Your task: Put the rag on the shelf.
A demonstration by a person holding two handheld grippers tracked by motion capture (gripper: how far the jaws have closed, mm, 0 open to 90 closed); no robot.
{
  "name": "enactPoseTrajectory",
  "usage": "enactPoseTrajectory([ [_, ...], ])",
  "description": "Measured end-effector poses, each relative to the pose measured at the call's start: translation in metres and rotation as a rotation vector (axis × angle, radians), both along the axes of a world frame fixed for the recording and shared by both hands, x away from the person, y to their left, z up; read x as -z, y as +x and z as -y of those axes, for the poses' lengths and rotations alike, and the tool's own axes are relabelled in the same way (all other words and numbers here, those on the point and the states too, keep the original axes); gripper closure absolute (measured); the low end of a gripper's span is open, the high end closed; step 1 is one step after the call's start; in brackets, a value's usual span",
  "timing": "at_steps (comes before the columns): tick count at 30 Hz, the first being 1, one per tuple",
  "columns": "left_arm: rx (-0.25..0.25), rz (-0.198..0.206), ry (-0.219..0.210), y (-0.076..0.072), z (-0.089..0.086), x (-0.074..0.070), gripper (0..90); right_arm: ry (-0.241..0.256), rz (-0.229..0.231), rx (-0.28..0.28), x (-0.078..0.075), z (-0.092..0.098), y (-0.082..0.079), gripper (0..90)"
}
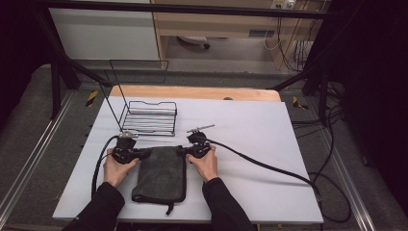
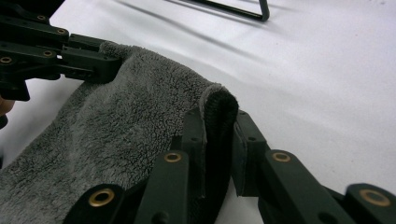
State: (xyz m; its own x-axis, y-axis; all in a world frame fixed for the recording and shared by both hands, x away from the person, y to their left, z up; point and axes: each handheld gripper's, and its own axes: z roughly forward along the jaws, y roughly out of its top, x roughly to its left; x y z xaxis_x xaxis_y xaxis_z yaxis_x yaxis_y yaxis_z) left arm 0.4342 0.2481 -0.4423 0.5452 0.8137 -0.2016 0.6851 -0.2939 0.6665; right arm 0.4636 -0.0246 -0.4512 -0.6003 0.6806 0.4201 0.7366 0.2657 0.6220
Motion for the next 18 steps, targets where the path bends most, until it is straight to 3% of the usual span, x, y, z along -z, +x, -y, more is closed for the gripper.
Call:
enactPoseTrajectory([
  [3,-0.003,0.019,-0.009,-0.002,-0.001,-0.003,80.2,0.007,0.034,0.0,-0.005,0.001,-0.004,79.8],
  [6,-0.014,0.056,-0.055,-0.006,-0.006,-0.011,80.4,0.023,0.07,0.007,-0.011,0.002,-0.008,79.8],
  [11,-0.018,0.093,-0.087,-0.012,-0.01,-0.021,80.5,0.056,0.131,0.012,-0.02,0.002,-0.018,79.8],
  [18,-0.015,0.147,-0.098,-0.019,-0.011,-0.034,80.5,0.084,0.198,0.019,-0.031,0.004,-0.028,79.7],
])
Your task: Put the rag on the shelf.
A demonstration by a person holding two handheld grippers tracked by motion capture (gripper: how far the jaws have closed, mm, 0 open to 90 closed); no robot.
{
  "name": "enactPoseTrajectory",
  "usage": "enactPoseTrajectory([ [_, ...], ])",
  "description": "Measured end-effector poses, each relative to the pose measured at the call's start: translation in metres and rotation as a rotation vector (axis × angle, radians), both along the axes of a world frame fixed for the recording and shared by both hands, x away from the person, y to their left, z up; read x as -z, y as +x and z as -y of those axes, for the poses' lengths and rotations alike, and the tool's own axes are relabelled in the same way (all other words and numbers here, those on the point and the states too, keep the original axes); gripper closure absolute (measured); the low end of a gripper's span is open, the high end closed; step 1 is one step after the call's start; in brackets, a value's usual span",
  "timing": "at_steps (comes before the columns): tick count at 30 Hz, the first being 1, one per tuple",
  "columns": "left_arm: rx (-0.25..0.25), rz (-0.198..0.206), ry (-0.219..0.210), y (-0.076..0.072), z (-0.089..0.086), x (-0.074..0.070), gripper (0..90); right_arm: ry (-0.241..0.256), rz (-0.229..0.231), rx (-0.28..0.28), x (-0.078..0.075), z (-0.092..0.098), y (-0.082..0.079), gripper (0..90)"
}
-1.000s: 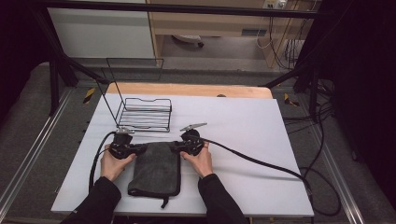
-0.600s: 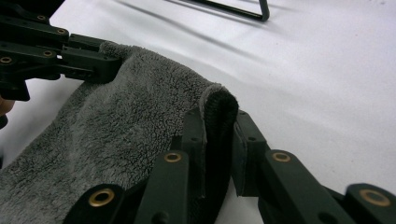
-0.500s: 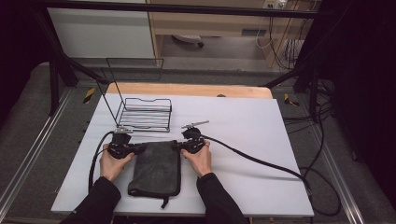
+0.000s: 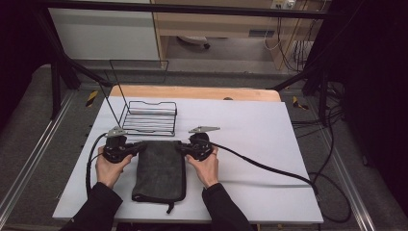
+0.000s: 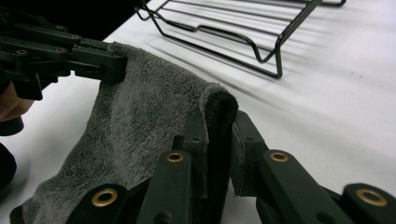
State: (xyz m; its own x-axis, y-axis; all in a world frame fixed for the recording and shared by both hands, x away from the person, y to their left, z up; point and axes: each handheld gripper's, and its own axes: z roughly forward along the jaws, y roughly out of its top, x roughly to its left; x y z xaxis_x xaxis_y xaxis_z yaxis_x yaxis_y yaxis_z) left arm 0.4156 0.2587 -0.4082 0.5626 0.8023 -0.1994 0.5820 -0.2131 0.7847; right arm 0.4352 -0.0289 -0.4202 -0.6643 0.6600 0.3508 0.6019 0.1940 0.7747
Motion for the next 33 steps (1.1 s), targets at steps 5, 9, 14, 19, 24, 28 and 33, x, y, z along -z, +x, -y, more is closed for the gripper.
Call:
enactPoseTrajectory([
  [5,0.001,0.033,-0.008,-0.006,0.0,-0.007,80.4,0.016,0.044,0.005,-0.006,0.002,-0.007,79.7],
  [9,0.004,0.061,-0.012,-0.01,0.001,-0.012,80.4,0.023,0.072,0.01,-0.011,0.003,-0.012,79.7],
  [14,0.009,0.091,-0.015,-0.017,0.002,-0.019,80.5,0.032,0.099,0.015,-0.016,0.005,-0.018,79.7],
  [19,0.013,0.124,-0.029,-0.024,0.001,-0.026,80.5,0.053,0.139,0.02,-0.023,0.007,-0.026,79.7],
  [24,0.016,0.16,-0.045,-0.032,0.0,-0.035,80.5,0.083,0.177,0.024,-0.031,0.009,-0.033,79.7],
  [28,0.019,0.188,-0.06,-0.037,0.001,-0.043,80.5,0.108,0.2,0.024,-0.039,0.013,-0.037,79.7],
  [33,0.024,0.237,-0.082,-0.045,0.001,-0.057,80.5,0.142,0.229,0.024,-0.049,0.017,-0.041,79.7],
])
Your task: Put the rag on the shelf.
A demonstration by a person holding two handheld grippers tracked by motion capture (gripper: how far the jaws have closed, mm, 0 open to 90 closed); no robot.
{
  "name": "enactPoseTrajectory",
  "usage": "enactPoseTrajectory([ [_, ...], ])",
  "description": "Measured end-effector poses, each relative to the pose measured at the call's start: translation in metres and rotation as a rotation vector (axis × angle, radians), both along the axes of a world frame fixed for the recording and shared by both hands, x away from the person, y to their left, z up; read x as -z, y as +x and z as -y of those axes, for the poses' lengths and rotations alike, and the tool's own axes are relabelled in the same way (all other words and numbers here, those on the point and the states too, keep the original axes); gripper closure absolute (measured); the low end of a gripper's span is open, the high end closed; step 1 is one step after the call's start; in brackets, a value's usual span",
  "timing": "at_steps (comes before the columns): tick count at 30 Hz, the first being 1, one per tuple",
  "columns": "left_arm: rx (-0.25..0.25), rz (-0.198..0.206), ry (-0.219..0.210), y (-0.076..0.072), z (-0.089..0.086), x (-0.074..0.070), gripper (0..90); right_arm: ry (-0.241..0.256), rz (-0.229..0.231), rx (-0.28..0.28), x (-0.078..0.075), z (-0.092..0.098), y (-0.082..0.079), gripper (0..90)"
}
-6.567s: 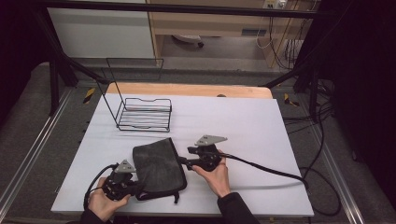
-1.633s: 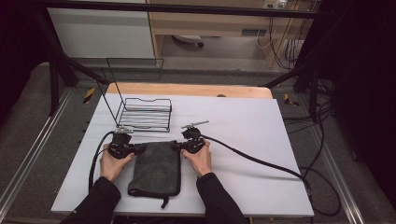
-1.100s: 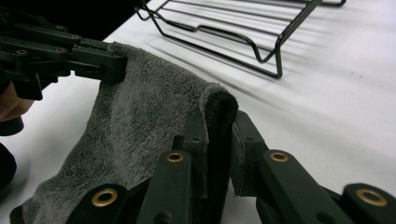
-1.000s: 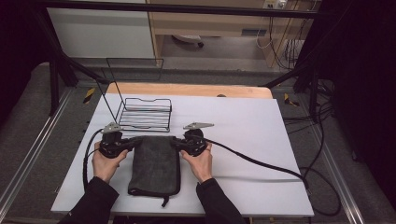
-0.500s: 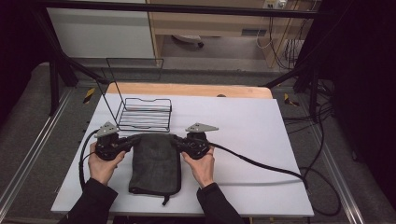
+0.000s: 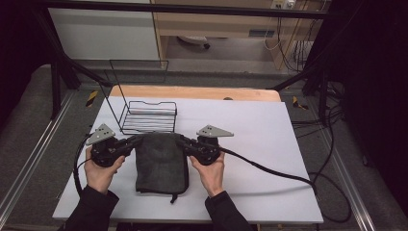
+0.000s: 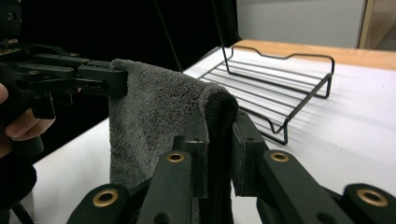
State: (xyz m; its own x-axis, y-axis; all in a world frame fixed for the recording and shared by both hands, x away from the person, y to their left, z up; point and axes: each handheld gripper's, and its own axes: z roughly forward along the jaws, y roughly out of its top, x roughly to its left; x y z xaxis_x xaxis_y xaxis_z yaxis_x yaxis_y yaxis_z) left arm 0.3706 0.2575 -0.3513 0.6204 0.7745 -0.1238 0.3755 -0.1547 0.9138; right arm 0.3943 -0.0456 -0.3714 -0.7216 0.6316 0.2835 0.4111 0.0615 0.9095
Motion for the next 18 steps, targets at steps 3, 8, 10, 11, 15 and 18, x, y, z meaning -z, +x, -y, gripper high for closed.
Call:
enactPoseTrajectory([
  [3,0.001,0.024,-0.004,-0.004,0.002,-0.005,80.6,0.001,0.021,-0.001,-0.006,0.002,-0.001,79.7],
  [8,0.003,0.057,-0.021,-0.009,0.001,-0.014,80.7,0.002,0.064,-0.003,-0.016,0.003,-0.004,79.8],
  [10,0.002,0.063,-0.026,-0.01,0.001,-0.016,80.7,0.007,0.079,-0.003,-0.02,0.003,-0.005,79.8],
  [11,0.0,0.074,-0.026,-0.011,0.001,-0.018,80.7,0.011,0.091,-0.002,-0.023,0.003,-0.005,79.8],
  [15,-0.003,0.107,-0.04,-0.014,0.0,-0.027,80.7,0.02,0.128,0.0,-0.031,0.002,-0.008,79.9],
  [18,-0.012,0.144,-0.053,-0.016,-0.001,-0.035,80.7,0.027,0.157,0.001,-0.039,0.002,-0.01,80.0],
])
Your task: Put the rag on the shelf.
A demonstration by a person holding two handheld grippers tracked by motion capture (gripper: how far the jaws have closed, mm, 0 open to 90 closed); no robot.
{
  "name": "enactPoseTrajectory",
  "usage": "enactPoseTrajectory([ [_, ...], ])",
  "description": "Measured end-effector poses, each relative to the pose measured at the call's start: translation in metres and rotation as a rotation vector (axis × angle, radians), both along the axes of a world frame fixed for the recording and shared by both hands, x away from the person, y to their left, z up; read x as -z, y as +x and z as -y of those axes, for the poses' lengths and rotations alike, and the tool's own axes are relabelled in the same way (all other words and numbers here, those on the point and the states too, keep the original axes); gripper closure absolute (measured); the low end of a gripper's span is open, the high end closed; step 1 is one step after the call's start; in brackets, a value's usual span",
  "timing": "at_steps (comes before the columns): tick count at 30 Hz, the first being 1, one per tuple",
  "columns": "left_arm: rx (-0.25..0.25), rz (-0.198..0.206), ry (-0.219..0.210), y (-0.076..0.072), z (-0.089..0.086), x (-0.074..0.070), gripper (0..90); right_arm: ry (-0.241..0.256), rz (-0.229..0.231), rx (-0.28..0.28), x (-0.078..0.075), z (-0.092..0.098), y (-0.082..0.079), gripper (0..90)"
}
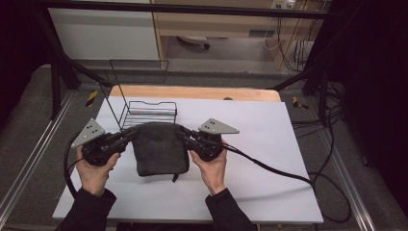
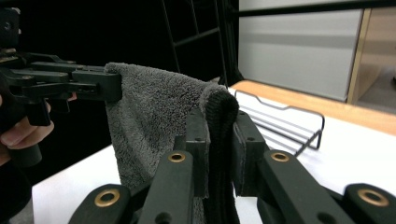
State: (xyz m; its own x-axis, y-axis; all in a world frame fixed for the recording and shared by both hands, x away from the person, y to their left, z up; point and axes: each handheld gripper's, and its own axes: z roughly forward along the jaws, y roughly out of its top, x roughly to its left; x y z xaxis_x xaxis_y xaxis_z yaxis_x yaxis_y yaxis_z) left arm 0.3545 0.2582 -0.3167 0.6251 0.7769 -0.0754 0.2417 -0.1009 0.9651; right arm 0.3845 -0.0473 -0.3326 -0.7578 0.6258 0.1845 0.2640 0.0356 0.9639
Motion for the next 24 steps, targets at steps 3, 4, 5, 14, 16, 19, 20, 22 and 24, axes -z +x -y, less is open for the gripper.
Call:
enactPoseTrajectory([
  [3,-0.003,0.01,-0.003,0.0,-0.001,-0.003,80.7,0.002,0.021,-0.001,-0.006,-0.001,-0.001,80.0],
  [4,-0.007,0.02,-0.013,0.0,-0.003,-0.006,80.7,0.004,0.03,0.001,-0.009,-0.002,-0.001,80.0],
  [5,-0.011,0.026,-0.019,0.0,-0.003,-0.008,80.7,0.005,0.037,0.001,-0.011,-0.003,-0.002,80.0],
  [14,-0.044,0.083,-0.078,0.002,-0.011,-0.023,80.8,0.031,0.118,0.022,-0.035,-0.015,-0.003,80.1],
  [16,-0.052,0.101,-0.092,0.003,-0.013,-0.028,80.8,0.037,0.138,0.024,-0.041,-0.018,-0.002,80.1],
  [19,-0.06,0.128,-0.104,0.003,-0.016,-0.036,80.8,0.043,0.163,0.034,-0.05,-0.022,-0.002,80.1],
  [20,-0.063,0.14,-0.105,0.003,-0.017,-0.038,80.8,0.047,0.17,0.034,-0.053,-0.023,-0.001,80.1],
  [22,-0.067,0.152,-0.116,0.004,-0.018,-0.044,80.8,0.051,0.183,0.04,-0.058,-0.026,0.0,80.1],
  [24,-0.077,0.167,-0.122,0.005,-0.02,-0.048,80.8,0.05,0.198,0.041,-0.063,-0.028,0.001,80.1],
])
